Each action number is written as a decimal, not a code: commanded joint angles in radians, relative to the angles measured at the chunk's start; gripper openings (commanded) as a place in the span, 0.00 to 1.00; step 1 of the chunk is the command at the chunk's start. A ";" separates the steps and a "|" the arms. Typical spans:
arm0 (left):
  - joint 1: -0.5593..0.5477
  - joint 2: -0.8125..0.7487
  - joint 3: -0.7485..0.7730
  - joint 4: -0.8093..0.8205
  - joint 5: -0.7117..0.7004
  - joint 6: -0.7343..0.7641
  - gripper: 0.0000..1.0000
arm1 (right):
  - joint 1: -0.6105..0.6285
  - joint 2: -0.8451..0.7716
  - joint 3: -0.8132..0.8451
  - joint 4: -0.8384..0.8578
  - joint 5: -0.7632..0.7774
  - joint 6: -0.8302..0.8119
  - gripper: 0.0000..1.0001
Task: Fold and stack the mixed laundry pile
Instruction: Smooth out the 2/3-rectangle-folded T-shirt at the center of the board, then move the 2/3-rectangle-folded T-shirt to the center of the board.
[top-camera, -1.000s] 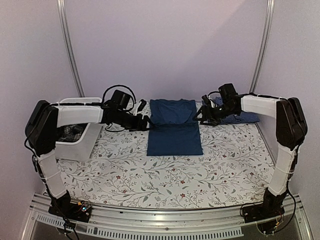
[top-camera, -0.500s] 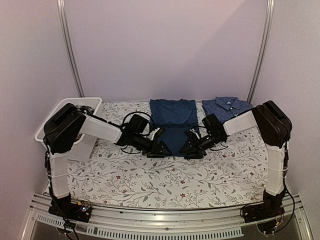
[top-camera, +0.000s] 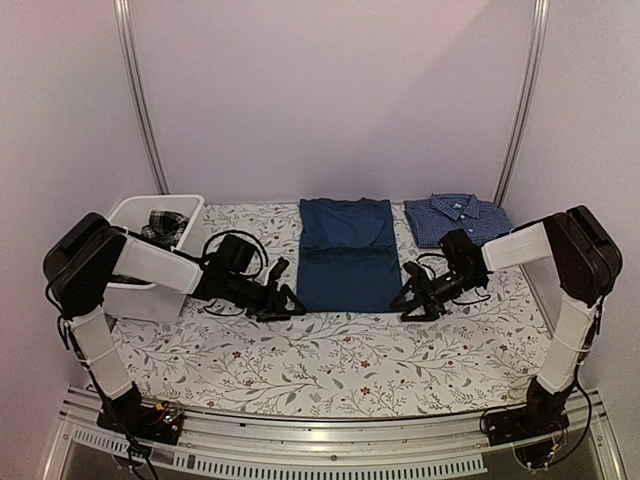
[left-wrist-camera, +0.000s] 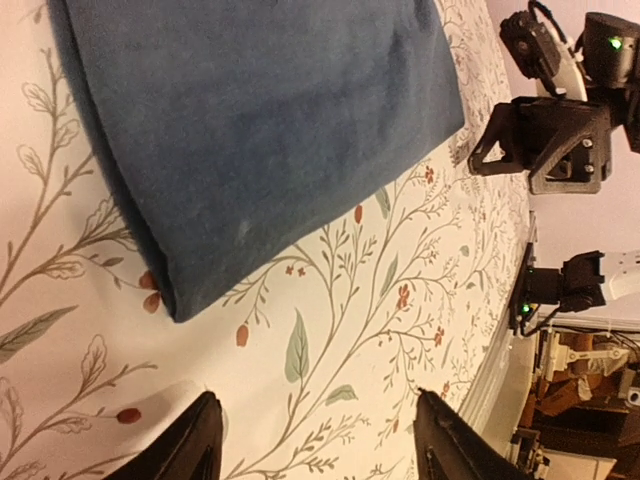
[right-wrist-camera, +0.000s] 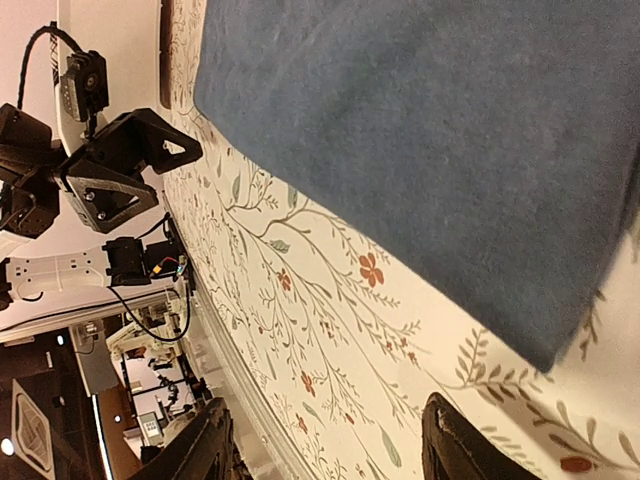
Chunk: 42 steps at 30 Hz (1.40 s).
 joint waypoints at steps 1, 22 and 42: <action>0.013 -0.058 0.001 -0.078 -0.126 0.007 0.60 | -0.039 -0.126 -0.009 -0.114 0.173 -0.048 0.61; -0.038 0.126 0.153 -0.178 -0.271 0.139 0.25 | -0.001 0.079 0.081 -0.101 0.332 -0.130 0.30; -0.197 -0.173 -0.075 -0.274 -0.182 0.038 0.00 | 0.111 -0.218 -0.206 -0.157 0.224 -0.038 0.00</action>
